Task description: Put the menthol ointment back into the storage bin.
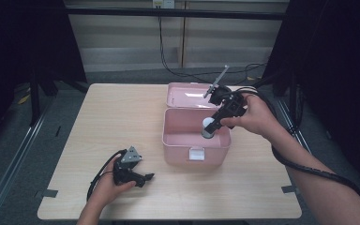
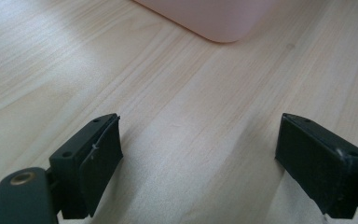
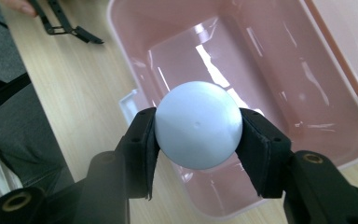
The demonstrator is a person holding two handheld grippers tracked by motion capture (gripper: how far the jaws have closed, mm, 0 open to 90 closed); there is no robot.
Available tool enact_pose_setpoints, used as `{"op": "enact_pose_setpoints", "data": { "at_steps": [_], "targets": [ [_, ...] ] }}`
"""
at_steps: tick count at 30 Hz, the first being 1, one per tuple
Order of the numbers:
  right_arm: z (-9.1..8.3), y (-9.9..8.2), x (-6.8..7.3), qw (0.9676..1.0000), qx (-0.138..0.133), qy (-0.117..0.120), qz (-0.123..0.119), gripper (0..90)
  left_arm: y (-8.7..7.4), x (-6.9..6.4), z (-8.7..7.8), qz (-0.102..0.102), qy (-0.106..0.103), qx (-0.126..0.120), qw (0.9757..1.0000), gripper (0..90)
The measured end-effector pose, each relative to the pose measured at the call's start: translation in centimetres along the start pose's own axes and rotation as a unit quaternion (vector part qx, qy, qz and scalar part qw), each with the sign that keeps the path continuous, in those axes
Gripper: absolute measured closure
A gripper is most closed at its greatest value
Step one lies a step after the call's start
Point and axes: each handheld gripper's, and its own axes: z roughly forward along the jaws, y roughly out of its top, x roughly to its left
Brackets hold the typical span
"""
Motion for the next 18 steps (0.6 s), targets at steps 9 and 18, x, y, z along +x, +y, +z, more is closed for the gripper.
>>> {"op": "enact_pose_setpoints", "data": {
  "at_steps": [9,18],
  "targets": [
    [1.4,0.0,-2.0,0.9984,0.006,-0.018,0.053,50.2,0.0,0.0,0.0,0.0,0.0,0.0,1.0,13.6],
    [2.9,-0.1,-3.3,0.9934,0.007,-0.037,0.108,50.2,0.0,0.0,0.0,0.0,0.001,0.001,1.0,13.6]
  ]
}}
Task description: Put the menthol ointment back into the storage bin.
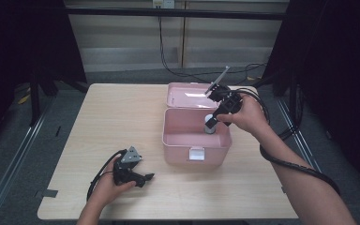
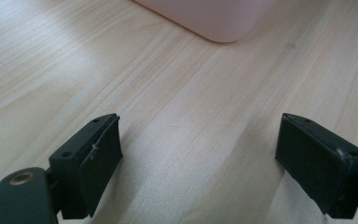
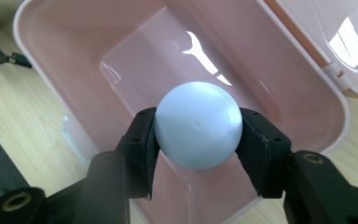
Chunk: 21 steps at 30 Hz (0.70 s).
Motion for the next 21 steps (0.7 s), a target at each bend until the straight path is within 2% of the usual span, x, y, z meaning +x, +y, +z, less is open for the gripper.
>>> {"op": "enact_pose_setpoints", "data": {
  "at_steps": [1,13,21],
  "targets": [
    [0.3,0.0,-0.3,0.9999,-0.001,0.001,0.015,50.2,0.0,0.0,0.0,0.0,0.0,0.0,1.0,13.6],
    [2.3,-0.1,-1.7,0.9982,0.009,-0.006,0.059,50.2,0.0,0.0,0.0,0.0,0.0,0.0,1.0,13.5],
    [3.5,0.0,-2.2,0.9957,0.017,-0.012,0.09,50.2,0.0,0.0,0.0,0.0,-0.001,0.0,1.0,13.5]
  ]
}}
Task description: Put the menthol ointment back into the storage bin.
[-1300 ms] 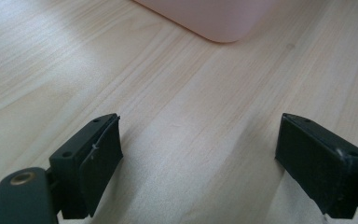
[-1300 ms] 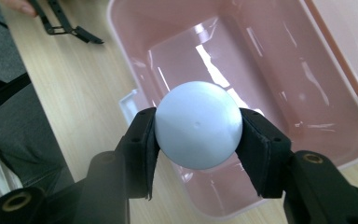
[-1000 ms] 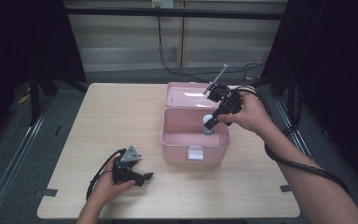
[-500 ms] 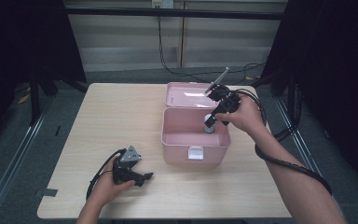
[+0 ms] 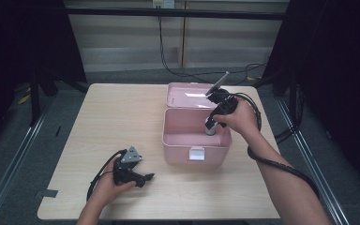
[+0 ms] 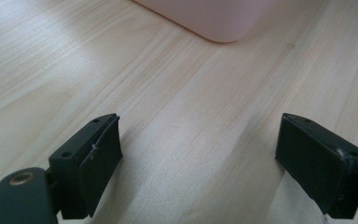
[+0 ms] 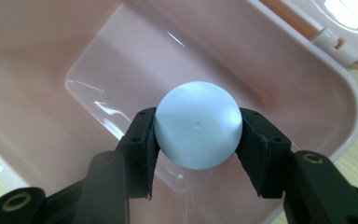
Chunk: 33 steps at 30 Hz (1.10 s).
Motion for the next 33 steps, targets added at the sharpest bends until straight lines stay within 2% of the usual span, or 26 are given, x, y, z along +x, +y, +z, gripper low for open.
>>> {"op": "enact_pose_setpoints", "data": {
  "at_steps": [11,19,33],
  "targets": [
    [1.4,0.2,-0.5,0.9992,0.003,-0.007,0.039,50.2,0.0,0.0,0.0,0.0,0.001,0.0,1.0,13.5],
    [2.3,0.2,-0.9,0.9971,0.0,-0.02,0.074,50.2,0.0,0.0,0.0,0.002,-0.001,0.0,1.0,12.5],
    [3.9,0.4,-1.0,0.9957,-0.001,-0.031,0.088,50.2,0.0,0.0,0.0,0.001,0.001,0.0,1.0,12.5]
  ]
}}
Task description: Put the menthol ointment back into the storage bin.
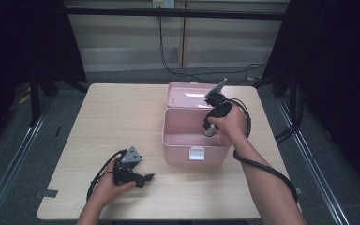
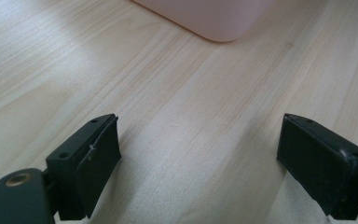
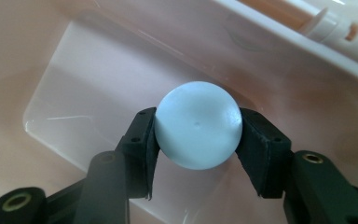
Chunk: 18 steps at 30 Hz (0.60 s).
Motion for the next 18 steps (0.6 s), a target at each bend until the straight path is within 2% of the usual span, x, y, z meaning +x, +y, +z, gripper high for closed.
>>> {"op": "enact_pose_setpoints", "data": {
  "at_steps": [7,10,12,18],
  "targets": [
    [0.57,0.11,-0.29,0.9999,0.0,-0.001,0.012,50.2,0.0,0.0,0.0,0.0,0.0,0.0,1.0,12.4],
    [0.7,0.18,-0.26,0.9999,-0.002,-0.012,0.009,50.2,0.0,0.0,0.0,0.0,0.0,0.0,1.0,12.4],
    [0.66,0.21,-0.27,0.9998,-0.005,-0.007,0.015,50.2,0.0,0.0,0.01,0.0,0.0,0.0,1.0,12.4],
    [0.47,0.46,0.16,0.9999,-0.005,-0.01,0.009,50.2,0.0,0.03,0.0,0.001,-0.001,0.0,1.0,12.4]
  ]
}}
